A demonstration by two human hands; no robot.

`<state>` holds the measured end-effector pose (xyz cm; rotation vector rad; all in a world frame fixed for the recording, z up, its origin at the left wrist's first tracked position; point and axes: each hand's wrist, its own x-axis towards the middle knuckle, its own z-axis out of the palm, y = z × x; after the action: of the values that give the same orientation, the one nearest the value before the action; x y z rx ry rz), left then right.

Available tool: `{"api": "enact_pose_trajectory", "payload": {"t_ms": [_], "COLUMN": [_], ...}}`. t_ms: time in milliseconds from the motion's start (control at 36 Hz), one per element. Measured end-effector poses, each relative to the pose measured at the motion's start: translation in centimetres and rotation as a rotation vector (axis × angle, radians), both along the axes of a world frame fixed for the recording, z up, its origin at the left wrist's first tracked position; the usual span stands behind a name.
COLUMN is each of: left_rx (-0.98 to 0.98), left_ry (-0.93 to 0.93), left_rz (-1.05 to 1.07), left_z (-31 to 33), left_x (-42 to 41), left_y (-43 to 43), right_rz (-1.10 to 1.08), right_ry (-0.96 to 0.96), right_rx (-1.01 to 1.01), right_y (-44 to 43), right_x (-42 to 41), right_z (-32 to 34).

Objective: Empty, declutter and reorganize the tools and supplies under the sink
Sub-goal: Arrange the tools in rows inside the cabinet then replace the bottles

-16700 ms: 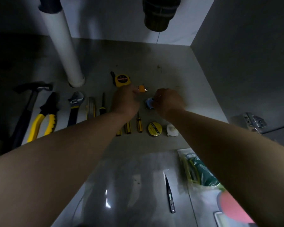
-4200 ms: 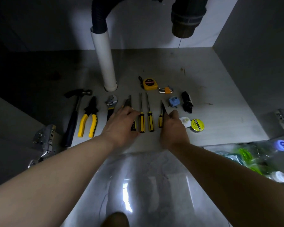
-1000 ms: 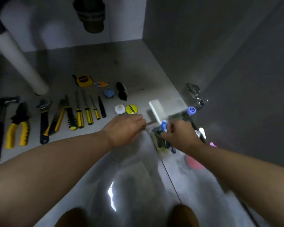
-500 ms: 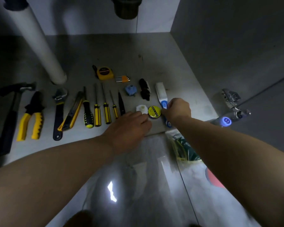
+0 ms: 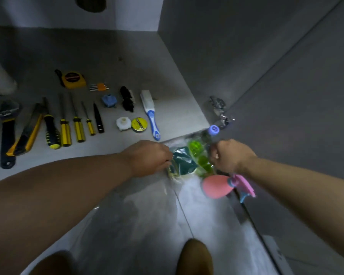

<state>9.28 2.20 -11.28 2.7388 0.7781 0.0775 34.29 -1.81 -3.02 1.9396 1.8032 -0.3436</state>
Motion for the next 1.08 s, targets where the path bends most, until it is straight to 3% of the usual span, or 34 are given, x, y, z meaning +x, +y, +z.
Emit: {"api": "enact_pose_trajectory", "payload": {"t_ms": [139, 278, 611, 750, 861, 944, 1028, 1083], "left_rx": [-0.080, -0.236, -0.716, -0.793, -0.726, -0.742, -0.782, -0.795], "left_ry": [-0.004, -0.023, -0.192, -0.341, -0.383, -0.447, -0.545, -0.605], "left_rz": [-0.014, 0.031, 0.108, 0.183, 0.340, 0.490, 0.589, 0.627], "left_z": [1.5, 2.1, 1.0, 2.2, 2.7, 2.7, 2.6, 2.5], "left_x": [4.3, 7.7, 9.4, 8.8, 7.2, 5.2, 2.8, 1.3], "left_y": [-0.3, -0.9, -2.6, -3.0, -2.6, -1.9, -1.2, -0.9], "right_rz": [0.021, -0.062, -0.260, -0.418, -0.637, -0.654, -0.383, -0.271], "right_ry": [-0.149, -0.129, 0.330, 0.632, 0.851, 0.729, 0.341, 0.186], "right_rx": [0.003, -0.042, 0.169, 0.217, 0.301, 0.337, 0.128, 0.065], "right_y": [-4.9, -7.2, -3.8, -1.0, -0.1, -0.1, -0.9, -1.6], "right_x": [2.7, 3.0, 3.1, 2.0, 2.0, 2.7, 3.4, 3.1], "right_z": [0.4, -1.4, 4.9, 8.2, 7.2, 4.4, 0.9, -1.1]}}
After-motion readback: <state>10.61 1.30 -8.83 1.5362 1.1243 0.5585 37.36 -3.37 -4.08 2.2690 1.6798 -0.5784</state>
